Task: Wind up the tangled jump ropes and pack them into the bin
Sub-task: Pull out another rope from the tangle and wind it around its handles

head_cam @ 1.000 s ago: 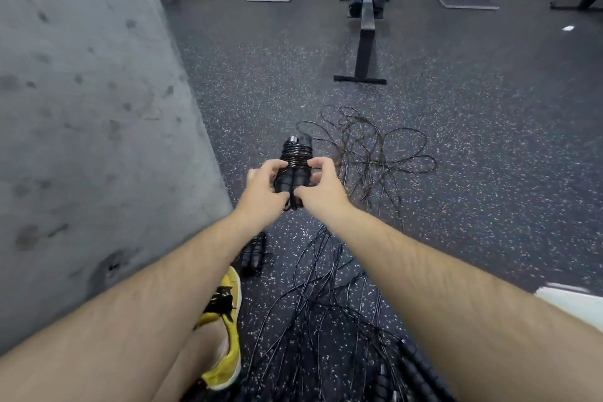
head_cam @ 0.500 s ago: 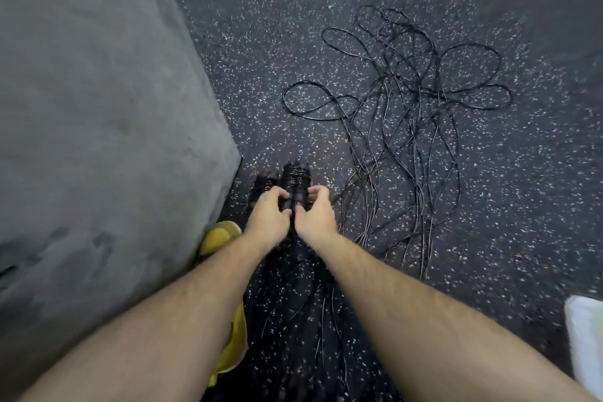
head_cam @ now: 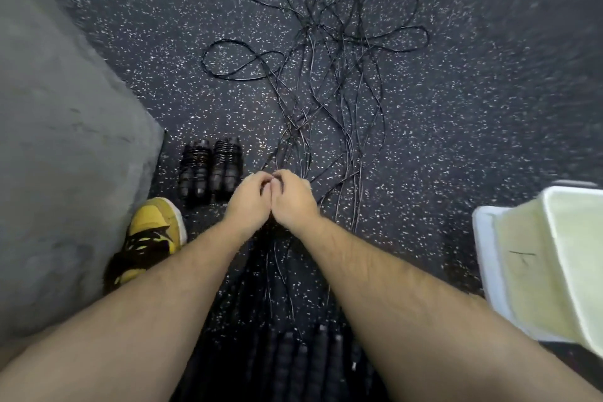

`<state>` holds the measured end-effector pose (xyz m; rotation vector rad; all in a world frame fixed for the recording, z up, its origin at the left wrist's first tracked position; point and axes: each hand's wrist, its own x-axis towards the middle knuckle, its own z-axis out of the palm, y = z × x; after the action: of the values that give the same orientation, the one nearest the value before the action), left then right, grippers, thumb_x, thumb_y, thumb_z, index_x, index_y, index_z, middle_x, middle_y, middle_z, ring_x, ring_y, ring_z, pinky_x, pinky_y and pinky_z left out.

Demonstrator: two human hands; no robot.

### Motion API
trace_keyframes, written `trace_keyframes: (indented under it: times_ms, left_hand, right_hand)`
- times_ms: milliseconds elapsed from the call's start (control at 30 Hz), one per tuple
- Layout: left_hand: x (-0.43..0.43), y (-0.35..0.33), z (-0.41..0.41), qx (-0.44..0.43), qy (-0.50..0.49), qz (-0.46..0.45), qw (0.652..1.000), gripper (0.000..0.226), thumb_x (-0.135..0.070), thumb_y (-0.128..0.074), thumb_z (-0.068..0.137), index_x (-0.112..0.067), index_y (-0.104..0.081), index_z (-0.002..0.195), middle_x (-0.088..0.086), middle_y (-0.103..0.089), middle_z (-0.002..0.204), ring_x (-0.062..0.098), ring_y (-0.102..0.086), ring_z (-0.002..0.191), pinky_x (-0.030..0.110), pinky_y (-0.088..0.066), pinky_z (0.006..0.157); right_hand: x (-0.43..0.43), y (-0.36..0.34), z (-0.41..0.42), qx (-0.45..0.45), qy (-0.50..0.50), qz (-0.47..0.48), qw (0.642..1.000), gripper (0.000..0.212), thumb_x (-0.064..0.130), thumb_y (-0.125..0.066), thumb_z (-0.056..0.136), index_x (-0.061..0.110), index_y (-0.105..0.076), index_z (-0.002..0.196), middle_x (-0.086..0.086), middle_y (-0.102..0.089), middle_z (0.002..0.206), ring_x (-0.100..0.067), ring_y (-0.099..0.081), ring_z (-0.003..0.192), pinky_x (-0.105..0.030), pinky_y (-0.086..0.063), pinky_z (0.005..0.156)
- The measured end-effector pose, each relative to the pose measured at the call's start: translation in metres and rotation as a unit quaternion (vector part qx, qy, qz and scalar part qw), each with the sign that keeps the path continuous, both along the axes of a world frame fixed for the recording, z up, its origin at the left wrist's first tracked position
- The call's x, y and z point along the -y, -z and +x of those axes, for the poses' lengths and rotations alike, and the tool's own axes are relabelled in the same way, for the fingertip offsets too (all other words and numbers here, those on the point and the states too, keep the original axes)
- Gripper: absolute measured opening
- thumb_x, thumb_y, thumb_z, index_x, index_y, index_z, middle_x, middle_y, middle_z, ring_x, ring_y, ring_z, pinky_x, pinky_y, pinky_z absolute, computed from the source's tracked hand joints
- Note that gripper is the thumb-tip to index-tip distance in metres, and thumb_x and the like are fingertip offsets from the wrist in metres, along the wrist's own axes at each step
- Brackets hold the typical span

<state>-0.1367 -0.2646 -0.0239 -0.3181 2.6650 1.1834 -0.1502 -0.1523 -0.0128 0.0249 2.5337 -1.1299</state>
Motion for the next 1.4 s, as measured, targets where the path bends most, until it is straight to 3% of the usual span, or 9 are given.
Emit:
trace_keyframes:
  times_ms: [300, 567, 800, 967, 1033, 1100, 1167, 1267, 1400]
  left_hand:
    - [-0.151, 0.017, 0.031, 0.184, 0.115, -0.011, 0.976, 0.004, -0.024, -0.057, 0.095, -0.025, -0.061, 0.097, 0.003, -0.069, 0.111, 0.024, -0.064, 0.102, 0.032, -0.050, 0.089]
    - [-0.201, 0.038, 0.058, 0.278, 0.120, -0.138, 0.943, 0.034, -0.025, -0.059, 0.089, -0.012, -0.066, 0.120, 0.011, -0.058, 0.129, 0.030, -0.064, 0.112, 0.036, -0.053, 0.098]
    - [-0.217, 0.040, 0.068, 0.324, 0.028, -0.118, 0.938, 0.051, -0.049, -0.064, 0.095, -0.003, -0.063, 0.117, 0.013, -0.067, 0.121, 0.033, -0.064, 0.116, 0.034, -0.050, 0.091]
    - [-0.220, 0.040, 0.074, 0.355, -0.026, -0.083, 0.931, 0.026, -0.025, -0.069, 0.087, -0.007, -0.065, 0.105, 0.007, -0.072, 0.106, 0.028, -0.071, 0.100, 0.029, -0.055, 0.084]
    - [-0.218, 0.038, 0.076, 0.359, -0.062, -0.056, 0.929, 0.023, -0.016, -0.071, 0.081, -0.004, -0.065, 0.099, 0.006, -0.070, 0.084, 0.024, -0.071, 0.079, 0.027, -0.056, 0.064]
    - [-0.216, 0.033, 0.078, 0.346, -0.080, -0.042, 0.934, 0.023, -0.015, -0.069, 0.077, -0.005, -0.066, 0.098, 0.003, -0.063, 0.071, 0.018, -0.062, 0.060, 0.021, -0.042, 0.047]
    - [-0.214, 0.032, 0.080, 0.346, -0.082, -0.024, 0.934, 0.017, -0.013, -0.067, 0.077, -0.005, -0.065, 0.092, 0.003, -0.062, 0.067, 0.021, -0.063, 0.060, 0.022, -0.043, 0.048]
    - [-0.210, 0.035, 0.081, 0.338, -0.069, 0.015, 0.938, 0.003, -0.007, -0.064, 0.085, -0.005, -0.064, 0.087, 0.012, -0.069, 0.084, 0.033, -0.072, 0.091, 0.035, -0.058, 0.077]
    - [-0.205, 0.039, 0.087, 0.308, -0.101, 0.024, 0.946, 0.008, -0.020, -0.057, 0.085, -0.017, -0.059, 0.093, 0.011, -0.074, 0.095, 0.032, -0.071, 0.095, 0.037, -0.058, 0.081]
  right_hand:
    - [-0.163, 0.013, 0.056, 0.088, 0.094, 0.113, 0.985, 0.034, 0.017, -0.045, 0.091, 0.025, -0.061, 0.120, -0.003, -0.064, 0.121, -0.025, -0.056, 0.116, -0.036, -0.048, 0.098]
    - [-0.239, 0.039, 0.091, 0.212, 0.001, 0.219, 0.952, 0.056, 0.041, -0.070, 0.079, 0.030, -0.051, 0.130, -0.001, -0.050, 0.129, -0.027, -0.048, 0.123, -0.040, -0.041, 0.104]
    - [-0.246, 0.043, 0.093, 0.148, 0.063, 0.163, 0.973, 0.027, 0.029, -0.059, 0.084, 0.025, -0.050, 0.109, 0.000, -0.046, 0.119, -0.023, -0.044, 0.113, -0.036, -0.044, 0.087]
    - [-0.236, 0.035, 0.096, 0.108, 0.059, 0.135, 0.983, 0.010, 0.024, -0.052, 0.082, 0.023, -0.059, 0.088, 0.004, -0.061, 0.096, -0.021, -0.056, 0.097, -0.032, -0.047, 0.078]
    - [-0.233, 0.032, 0.097, 0.138, 0.069, 0.111, 0.982, 0.013, 0.022, -0.048, 0.080, 0.021, -0.061, 0.084, 0.005, -0.065, 0.087, -0.021, -0.060, 0.088, -0.033, -0.052, 0.077]
    - [-0.231, 0.029, 0.098, 0.164, 0.060, 0.102, 0.979, 0.017, 0.021, -0.046, 0.082, 0.020, -0.063, 0.082, 0.003, -0.068, 0.087, -0.022, -0.063, 0.085, -0.034, -0.055, 0.077]
    - [-0.230, 0.027, 0.101, 0.168, 0.047, 0.111, 0.978, 0.018, 0.020, -0.046, 0.082, 0.022, -0.064, 0.085, 0.003, -0.069, 0.092, -0.023, -0.064, 0.089, -0.035, -0.056, 0.081]
    - [-0.231, 0.030, 0.103, 0.128, 0.032, 0.159, 0.978, 0.026, 0.021, -0.054, 0.083, 0.024, -0.058, 0.108, 0.002, -0.059, 0.114, -0.023, -0.055, 0.108, -0.037, -0.049, 0.092]
    - [-0.231, 0.039, 0.108, 0.149, -0.059, 0.265, 0.951, 0.075, 0.043, -0.073, 0.078, 0.028, -0.035, 0.141, -0.005, -0.042, 0.135, -0.030, -0.042, 0.125, -0.041, -0.038, 0.103]
